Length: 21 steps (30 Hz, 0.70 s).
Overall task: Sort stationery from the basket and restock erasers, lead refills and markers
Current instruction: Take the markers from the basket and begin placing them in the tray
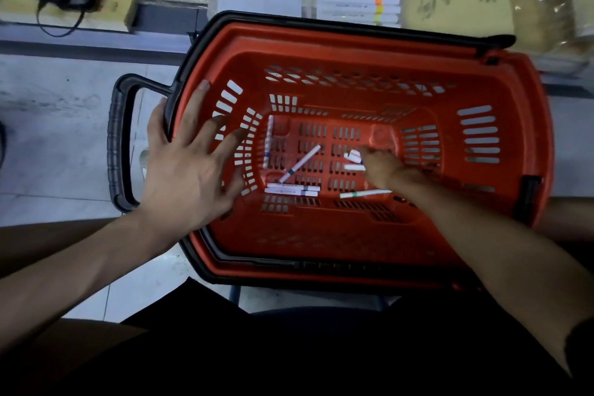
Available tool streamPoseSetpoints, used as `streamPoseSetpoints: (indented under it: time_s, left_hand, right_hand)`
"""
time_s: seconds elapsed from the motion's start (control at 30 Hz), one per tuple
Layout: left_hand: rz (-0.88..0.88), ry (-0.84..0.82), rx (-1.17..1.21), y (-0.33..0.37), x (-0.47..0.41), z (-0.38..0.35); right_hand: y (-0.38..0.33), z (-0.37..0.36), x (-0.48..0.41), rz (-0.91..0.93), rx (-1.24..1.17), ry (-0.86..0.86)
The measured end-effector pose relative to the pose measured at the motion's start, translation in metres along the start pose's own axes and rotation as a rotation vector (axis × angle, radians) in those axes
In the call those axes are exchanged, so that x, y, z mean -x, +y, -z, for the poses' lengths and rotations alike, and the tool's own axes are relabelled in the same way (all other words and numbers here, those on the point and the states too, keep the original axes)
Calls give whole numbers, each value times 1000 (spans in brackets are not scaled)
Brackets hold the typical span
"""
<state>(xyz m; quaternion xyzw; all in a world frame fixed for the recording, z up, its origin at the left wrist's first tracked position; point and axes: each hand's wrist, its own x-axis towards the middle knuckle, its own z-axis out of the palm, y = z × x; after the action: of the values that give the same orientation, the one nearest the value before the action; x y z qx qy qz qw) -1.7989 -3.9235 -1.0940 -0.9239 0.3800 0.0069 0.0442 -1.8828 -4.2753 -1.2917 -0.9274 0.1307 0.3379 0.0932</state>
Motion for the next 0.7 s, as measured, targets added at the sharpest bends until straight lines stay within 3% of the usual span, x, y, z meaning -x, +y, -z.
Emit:
streamPoseSetpoints:
  time_s: [0.13,0.4,0.57,0.7]
  left_hand:
    - [-2,-13,-23,-1,-4,1]
    - [-20,9,-9,-3,-8,3]
    - [-28,2,-6,-2,-5,4]
    - [-30,-2,-8,-2,-4,3]
  right_hand:
    - [9,-14,20,96,155,-138]
    - [-7,-9,26,58,232,-253]
    - [-22,27,27,105,241,-86]
    - [-72,32,8,304,108,42]
